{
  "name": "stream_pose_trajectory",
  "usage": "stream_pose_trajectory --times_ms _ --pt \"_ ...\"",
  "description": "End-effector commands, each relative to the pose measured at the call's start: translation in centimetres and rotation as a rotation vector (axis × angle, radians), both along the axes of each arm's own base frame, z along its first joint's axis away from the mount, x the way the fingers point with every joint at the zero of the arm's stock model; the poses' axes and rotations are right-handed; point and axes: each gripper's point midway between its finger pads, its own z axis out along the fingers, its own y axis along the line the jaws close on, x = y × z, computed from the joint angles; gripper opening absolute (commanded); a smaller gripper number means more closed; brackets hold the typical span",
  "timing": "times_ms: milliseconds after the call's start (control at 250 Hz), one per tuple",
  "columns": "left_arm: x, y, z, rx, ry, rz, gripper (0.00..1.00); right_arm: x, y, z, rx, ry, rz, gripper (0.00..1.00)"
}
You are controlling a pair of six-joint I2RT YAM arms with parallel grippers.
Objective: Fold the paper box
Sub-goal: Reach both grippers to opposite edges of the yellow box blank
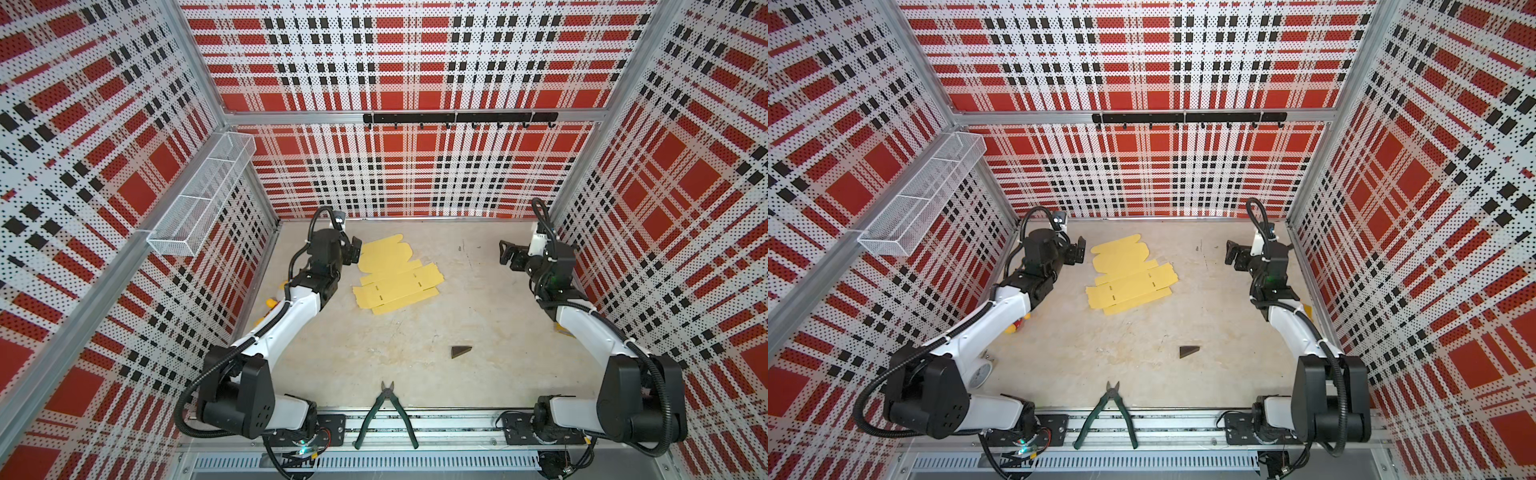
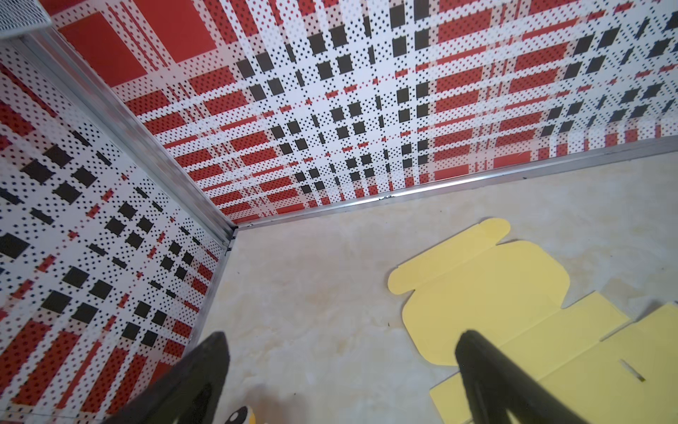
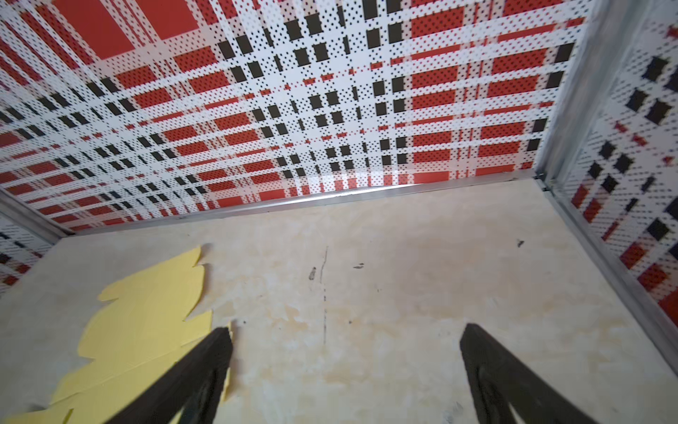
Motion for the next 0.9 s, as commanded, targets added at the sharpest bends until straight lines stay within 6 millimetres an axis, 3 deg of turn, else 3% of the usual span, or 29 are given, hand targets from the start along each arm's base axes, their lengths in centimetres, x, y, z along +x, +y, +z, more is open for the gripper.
stream_pose_trajectory --times_ms 0,204,436,672,896 --pt "-3.8 0.0 -3.9 -0.092 0.25 -0.009 1.0 -0.7 2.4 -2.7 0.115 0.204 0.041 1.0" --pt "-4.7 0.9 -4.7 -0.358 0.305 -0.077 0.99 0.9 5.6 -2.0 0.229 0.259 0.11 1.0" --pt "-5.3 2.7 -6.7 -0.536 0.317 -0.031 0.99 4.0 11.3 -3.5 0.218 0.351 0.225 1.0" --pt "-5.5 -0.1 -8.6 -0.756 0.342 -0.106 0.99 7.5 16.1 -7.5 0.225 0.475 0.318 0.98" --pt "-5.7 -0.7 -11.9 -0.86 0.399 -0.043 1.0 8.7 18.7 -12.3 0.251 0.608 0.362 0.92"
